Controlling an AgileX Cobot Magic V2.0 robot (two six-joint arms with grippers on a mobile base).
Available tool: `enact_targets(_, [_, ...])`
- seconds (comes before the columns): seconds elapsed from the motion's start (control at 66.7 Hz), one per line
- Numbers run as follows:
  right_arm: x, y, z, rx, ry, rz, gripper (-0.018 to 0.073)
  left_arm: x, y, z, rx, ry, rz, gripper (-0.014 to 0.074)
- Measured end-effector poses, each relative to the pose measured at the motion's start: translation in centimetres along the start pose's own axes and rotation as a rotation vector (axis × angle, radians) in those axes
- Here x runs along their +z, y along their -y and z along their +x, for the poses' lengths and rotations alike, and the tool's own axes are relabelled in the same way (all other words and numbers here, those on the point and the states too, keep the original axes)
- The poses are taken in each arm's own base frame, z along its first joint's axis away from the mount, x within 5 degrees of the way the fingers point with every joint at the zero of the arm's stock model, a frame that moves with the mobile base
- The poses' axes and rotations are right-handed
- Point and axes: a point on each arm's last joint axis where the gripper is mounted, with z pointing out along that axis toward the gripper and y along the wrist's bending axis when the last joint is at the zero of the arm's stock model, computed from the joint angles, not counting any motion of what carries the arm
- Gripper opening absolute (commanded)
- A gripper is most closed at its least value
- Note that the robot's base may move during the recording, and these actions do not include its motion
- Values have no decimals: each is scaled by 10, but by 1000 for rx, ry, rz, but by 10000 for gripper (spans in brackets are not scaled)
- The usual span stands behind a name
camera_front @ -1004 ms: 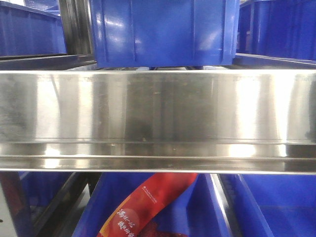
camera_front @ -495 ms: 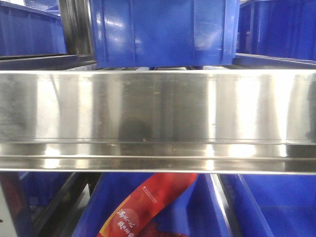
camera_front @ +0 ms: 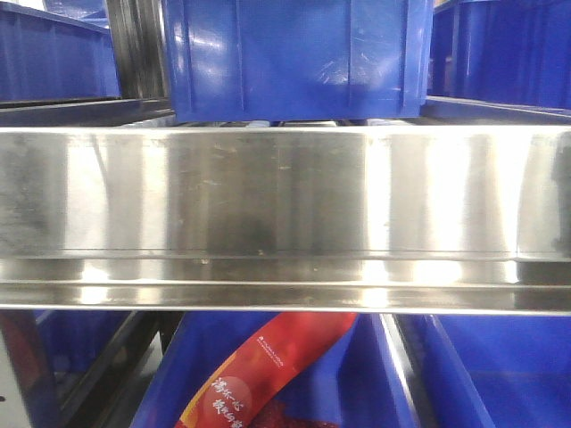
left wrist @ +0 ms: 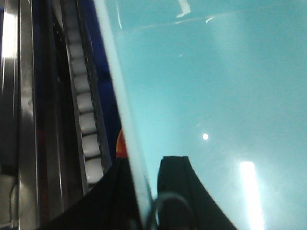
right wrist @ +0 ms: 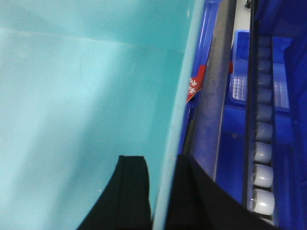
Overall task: Fetch blue bin and place on conveyor start
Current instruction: 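Hold the bin with both grippers while backing away from the shelf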
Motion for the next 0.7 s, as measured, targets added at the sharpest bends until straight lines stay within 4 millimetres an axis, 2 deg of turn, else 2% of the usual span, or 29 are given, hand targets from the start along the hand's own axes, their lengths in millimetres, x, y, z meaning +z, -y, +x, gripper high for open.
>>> enact_targets(0.705, [0, 2, -2, -3, 21, 21, -153, -6, 5, -32, 42, 369, 46, -111])
